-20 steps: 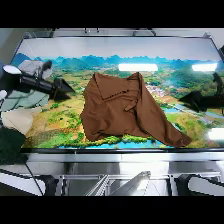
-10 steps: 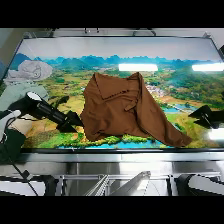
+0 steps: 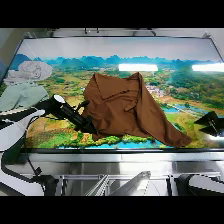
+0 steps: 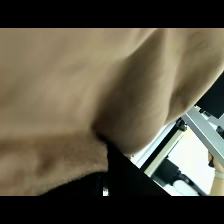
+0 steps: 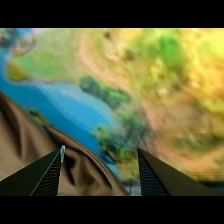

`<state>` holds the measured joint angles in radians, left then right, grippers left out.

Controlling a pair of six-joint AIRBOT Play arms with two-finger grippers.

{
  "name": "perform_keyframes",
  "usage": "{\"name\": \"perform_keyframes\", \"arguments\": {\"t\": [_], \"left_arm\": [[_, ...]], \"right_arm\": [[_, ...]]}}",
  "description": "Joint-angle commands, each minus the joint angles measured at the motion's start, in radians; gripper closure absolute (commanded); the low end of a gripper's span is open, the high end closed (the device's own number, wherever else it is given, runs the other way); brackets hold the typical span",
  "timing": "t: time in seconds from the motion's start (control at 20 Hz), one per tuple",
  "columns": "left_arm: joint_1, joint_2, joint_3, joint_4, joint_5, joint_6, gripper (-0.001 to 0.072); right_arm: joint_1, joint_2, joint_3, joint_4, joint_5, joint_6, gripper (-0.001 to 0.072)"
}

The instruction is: Fold the shirts.

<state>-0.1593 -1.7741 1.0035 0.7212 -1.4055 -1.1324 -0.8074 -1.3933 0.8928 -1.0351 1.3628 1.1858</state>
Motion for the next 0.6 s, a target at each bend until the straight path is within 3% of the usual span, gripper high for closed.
{"name": "perform_keyframes", "arguments": {"t": [0.0, 0.4, 0.45, 0.55], "left_arm": [[-0.037, -0.029, 0.061, 0.011, 0.021, 0.016, 0.0689], [-0.035, -0.029, 0.069, 0.012, -0.002, 0.032, 0.0688], [-0.035, -0.029, 0.069, 0.012, -0.008, 0.033, 0.0688], [-0.035, -0.029, 0.069, 0.012, -0.013, 0.033, 0.0688]], "right_arm": [[-0.030, 0.000, -0.017, -0.157, 0.048, 0.084, 0.0184], [0.005, -0.036, -0.182, -0.056, -0.020, 0.048, 0.0187], [0.012, -0.040, -0.181, -0.034, -0.019, 0.039, 0.0222], [0.013, -0.041, -0.181, 0.039, -0.019, -0.002, 0.0369]]}}
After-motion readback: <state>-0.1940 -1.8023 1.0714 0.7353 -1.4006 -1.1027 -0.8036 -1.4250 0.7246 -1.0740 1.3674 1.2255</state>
